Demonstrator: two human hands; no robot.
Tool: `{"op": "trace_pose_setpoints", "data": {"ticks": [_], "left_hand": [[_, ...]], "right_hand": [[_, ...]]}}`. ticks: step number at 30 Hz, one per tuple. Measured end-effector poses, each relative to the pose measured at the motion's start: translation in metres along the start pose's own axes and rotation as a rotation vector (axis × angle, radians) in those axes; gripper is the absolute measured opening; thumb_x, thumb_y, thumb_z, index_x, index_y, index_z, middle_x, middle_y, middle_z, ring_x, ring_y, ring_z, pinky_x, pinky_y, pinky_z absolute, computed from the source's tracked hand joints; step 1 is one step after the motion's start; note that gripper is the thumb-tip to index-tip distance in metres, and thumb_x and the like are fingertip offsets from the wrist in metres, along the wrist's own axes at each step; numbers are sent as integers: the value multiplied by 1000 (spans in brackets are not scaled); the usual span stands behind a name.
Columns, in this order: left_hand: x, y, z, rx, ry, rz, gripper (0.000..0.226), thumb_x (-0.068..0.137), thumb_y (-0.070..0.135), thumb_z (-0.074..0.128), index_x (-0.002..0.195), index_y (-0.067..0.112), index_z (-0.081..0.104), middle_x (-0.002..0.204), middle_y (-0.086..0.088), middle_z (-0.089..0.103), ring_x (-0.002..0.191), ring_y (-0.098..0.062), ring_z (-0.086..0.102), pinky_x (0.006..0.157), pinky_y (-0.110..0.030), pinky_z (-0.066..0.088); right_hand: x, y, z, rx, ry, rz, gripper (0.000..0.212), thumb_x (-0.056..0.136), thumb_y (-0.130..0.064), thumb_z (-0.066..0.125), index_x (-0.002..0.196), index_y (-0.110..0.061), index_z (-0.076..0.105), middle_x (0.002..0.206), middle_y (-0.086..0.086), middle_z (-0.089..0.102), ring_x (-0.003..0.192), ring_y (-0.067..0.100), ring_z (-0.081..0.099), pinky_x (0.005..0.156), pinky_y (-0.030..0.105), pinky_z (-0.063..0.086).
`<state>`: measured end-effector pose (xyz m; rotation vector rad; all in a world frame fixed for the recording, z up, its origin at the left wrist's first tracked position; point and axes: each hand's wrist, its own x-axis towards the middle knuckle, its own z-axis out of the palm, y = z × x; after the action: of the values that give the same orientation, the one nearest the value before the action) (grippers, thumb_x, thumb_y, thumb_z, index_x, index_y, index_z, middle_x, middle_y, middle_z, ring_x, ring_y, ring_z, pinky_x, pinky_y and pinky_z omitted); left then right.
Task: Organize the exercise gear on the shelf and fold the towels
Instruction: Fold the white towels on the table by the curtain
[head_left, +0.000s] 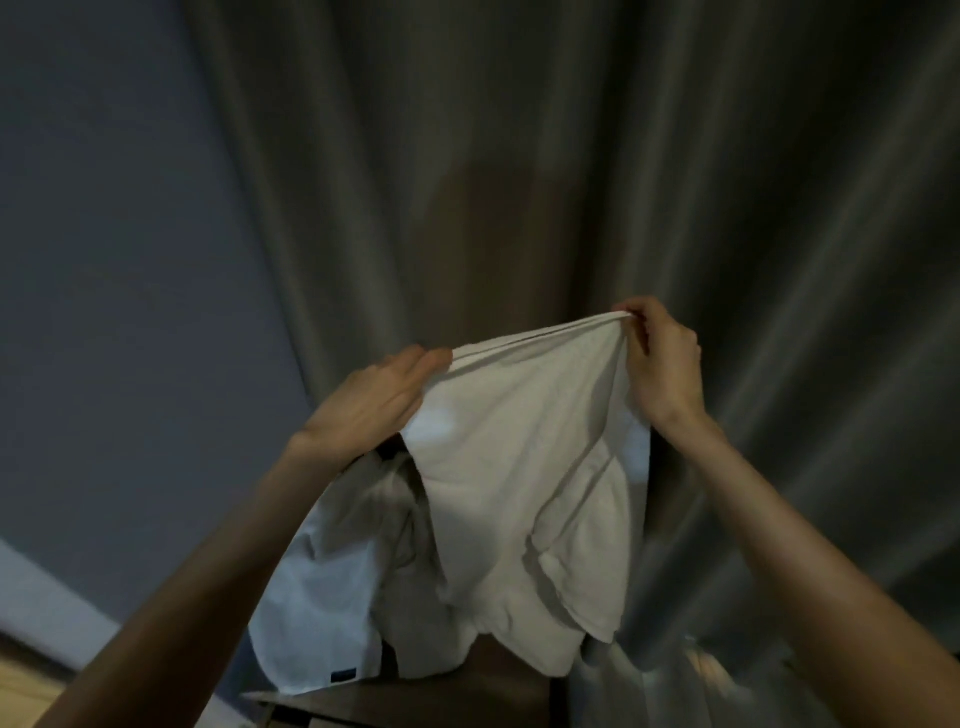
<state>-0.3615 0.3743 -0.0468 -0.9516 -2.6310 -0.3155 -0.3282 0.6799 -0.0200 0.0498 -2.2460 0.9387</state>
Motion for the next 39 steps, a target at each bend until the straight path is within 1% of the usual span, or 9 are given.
{"op": "trace_pose_setpoints", "data": {"ticks": [3,6,8,11,15,25,31,36,39], "left_hand": [[-4,-4,9,-376,131,-68,33,90,14,55,114,35,48,100,15,61,87,-12,62,71,-28,46],[-4,-1,16,-832,240,-208,19,89,22,57,101,37,54,86,2,66,77,-11,60,68,-32,46],[-4,-2,21,-803,299,-291,17,90,25,54,104,34,52,83,-11,64,72,-18,59,66,-39,48],[-2,1,29,-624,353,-226,31,84,1,47,87,29,61,90,3,62,83,-9,57,84,-36,48],[4,27,46,-636,158,-130,51,76,-23,38,89,6,77,108,-9,55,101,-11,53,96,-5,32],[11,87,77,-679,34,-33,28,90,21,57,115,30,66,117,3,17,103,2,29,97,5,15],[8,94,84,-525,112,-179,74,60,79,61,121,36,59,127,16,12,111,0,18,100,-22,27],[7,98,92,-528,5,-141,61,56,67,78,100,27,65,127,12,10,112,0,11,104,-29,24],[-3,100,102,-481,17,-73,52,60,53,83,92,14,72,142,-11,24,128,-22,23,109,-41,30]], "right_hand": [[3,5,3,57,50,162,17,99,-19,48,108,-16,61,102,1,66,95,17,63,89,39,52],[5,7,7,134,86,319,14,97,-17,50,104,-15,62,102,2,65,99,20,62,95,45,49],[4,6,10,159,70,362,14,96,-15,51,104,-15,62,101,1,63,99,18,61,95,43,50],[2,1,15,246,47,390,14,95,-11,53,104,-12,63,102,3,65,100,18,62,94,39,52],[1,-12,19,364,-6,349,15,95,-9,52,99,-18,63,104,7,67,99,18,64,89,34,53],[-2,-34,20,517,-42,429,19,97,-7,48,96,-20,62,100,6,66,98,23,65,85,35,55],[-9,-29,15,541,-33,455,16,97,-8,48,103,-14,62,103,9,66,93,16,67,76,26,56],[-15,-29,16,577,-32,455,15,97,-8,49,102,-15,62,100,9,67,87,15,68,71,25,56],[-16,-26,14,563,2,446,15,97,-8,50,103,-15,61,103,11,67,91,18,67,75,29,57]]}}
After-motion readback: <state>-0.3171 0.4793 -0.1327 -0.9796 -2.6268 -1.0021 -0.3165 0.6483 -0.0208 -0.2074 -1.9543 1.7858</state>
